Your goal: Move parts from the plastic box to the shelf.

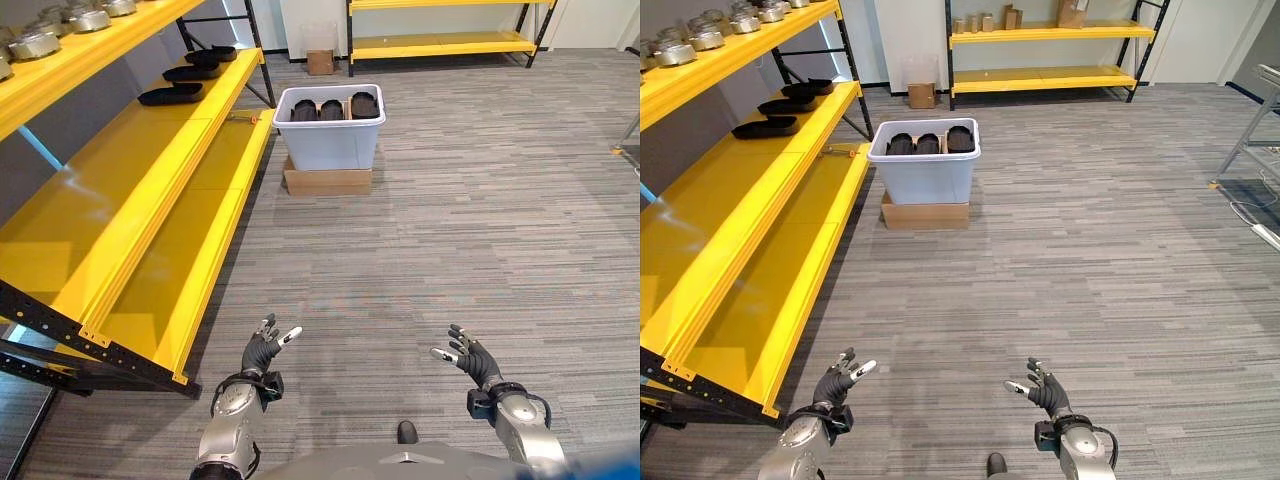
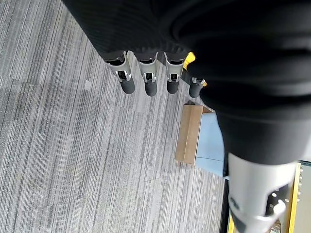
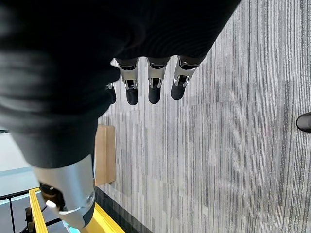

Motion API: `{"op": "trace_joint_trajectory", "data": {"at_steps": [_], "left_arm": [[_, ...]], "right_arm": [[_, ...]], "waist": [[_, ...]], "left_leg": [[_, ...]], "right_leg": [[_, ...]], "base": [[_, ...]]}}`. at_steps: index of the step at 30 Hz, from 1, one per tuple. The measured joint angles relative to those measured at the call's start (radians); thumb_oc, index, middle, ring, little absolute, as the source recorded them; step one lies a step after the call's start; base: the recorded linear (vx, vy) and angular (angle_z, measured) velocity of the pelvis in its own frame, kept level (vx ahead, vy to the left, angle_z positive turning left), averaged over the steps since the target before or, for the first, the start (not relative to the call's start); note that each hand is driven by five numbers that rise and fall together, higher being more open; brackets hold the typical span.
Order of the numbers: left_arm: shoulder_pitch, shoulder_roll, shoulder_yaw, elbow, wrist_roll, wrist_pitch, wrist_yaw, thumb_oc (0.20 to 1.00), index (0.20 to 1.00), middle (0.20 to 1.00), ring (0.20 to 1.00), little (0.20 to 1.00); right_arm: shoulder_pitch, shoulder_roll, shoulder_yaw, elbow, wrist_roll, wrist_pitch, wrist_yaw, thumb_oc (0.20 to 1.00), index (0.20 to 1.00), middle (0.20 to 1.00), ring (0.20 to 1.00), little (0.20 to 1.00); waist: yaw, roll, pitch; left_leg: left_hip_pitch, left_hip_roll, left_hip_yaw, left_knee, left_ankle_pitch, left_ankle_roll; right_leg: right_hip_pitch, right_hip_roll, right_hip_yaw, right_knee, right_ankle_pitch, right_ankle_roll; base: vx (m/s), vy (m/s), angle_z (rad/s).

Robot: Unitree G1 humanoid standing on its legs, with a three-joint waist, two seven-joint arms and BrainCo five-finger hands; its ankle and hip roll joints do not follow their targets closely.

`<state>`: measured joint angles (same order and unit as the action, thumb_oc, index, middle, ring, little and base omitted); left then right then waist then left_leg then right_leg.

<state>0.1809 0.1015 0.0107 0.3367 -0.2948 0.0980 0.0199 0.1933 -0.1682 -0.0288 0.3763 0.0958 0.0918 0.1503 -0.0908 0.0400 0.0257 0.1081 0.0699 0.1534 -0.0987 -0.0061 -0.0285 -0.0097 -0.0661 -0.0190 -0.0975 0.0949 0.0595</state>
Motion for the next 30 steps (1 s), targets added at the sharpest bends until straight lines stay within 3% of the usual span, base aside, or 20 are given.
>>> {"op": "trace_joint_trajectory", "data": {"at_steps": [30], "left_arm": [[0.006,0.002,0.000,0.000,0.001,0.000,0.000,1.000,1.000,1.000,1.000,1.000]], "right_arm": [[0.001,-0.002,0.000,0.001,-0.001,0.000,-0.004,1.000,1.000,1.000,1.000,1.000]], "waist": [[0.000,0.008,0.007]], "left_leg": [[0.011,0.000,-0.007,0.000,-0.008,0.006]], "right_leg": [[0.018,-0.001,-0.010,0.000,-0.007,-0.004]], "base": [[0.00,0.000,0.00]]}}
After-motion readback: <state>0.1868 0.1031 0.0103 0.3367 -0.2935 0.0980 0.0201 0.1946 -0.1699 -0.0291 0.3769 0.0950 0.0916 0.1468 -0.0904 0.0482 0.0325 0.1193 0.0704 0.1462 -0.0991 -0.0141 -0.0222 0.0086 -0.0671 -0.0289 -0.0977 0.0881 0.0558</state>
